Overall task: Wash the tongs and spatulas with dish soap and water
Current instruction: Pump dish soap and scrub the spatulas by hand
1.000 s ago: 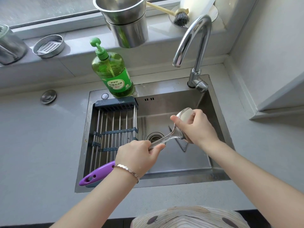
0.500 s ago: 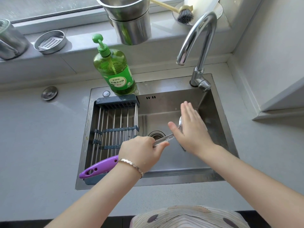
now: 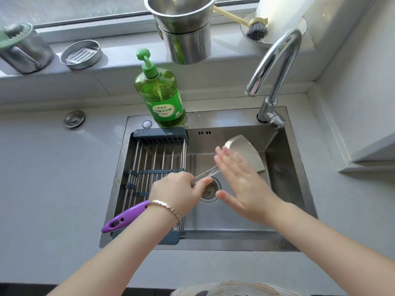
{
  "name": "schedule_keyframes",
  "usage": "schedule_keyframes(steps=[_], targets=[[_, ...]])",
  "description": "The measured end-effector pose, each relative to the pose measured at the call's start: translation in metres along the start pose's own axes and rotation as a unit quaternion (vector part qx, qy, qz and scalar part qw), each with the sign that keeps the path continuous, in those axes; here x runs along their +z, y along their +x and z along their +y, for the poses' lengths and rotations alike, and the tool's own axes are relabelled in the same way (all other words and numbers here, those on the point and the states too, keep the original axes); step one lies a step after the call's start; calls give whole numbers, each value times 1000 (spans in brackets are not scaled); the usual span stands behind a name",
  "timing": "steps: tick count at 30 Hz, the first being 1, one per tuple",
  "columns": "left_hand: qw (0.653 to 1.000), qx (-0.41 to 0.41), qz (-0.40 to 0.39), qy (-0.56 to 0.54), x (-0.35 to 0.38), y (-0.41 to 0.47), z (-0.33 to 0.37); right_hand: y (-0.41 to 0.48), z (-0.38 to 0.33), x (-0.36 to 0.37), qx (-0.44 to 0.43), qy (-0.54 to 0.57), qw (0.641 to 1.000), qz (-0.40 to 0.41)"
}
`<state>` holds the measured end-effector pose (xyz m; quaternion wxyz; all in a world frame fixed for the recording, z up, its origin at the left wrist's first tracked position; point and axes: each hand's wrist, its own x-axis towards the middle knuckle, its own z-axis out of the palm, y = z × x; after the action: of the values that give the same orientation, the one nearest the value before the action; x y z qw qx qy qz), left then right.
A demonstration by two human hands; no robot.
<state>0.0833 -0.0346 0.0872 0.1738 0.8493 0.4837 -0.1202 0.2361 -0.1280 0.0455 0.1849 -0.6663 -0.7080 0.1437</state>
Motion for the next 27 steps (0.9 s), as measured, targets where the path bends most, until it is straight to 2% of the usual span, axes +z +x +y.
schedule_keyframes(steps=[2,5,7,10,12,15,18,19,27], targets=[[999,-36,-29,-29,-2,11,-5,0,-3,7,-32,2,999,-35],[991,-74,-63,-94,0,24,-19,13,2,-7,114,104,983,-95],[985,-79,-87,-125,4,29,-29,35,3,-24,168,136,974,-63],[980,-78,-108,-146,4,40,-40,91,-8,-46,190,211,959,1],[980,-76,-109,-147,-2,49,-45,136,-18,-57,219,328,919,10],[984,-61,-101,-134,-15,64,-54,209,-31,-72,276,464,841,6],[985,-45,-96,-134,-28,74,-62,265,-41,-83,351,580,732,-62],[984,-43,-96,-141,-32,77,-65,280,-42,-83,365,594,712,-82],[986,-23,-107,-128,-37,87,-82,332,-39,-79,392,625,670,-81]])
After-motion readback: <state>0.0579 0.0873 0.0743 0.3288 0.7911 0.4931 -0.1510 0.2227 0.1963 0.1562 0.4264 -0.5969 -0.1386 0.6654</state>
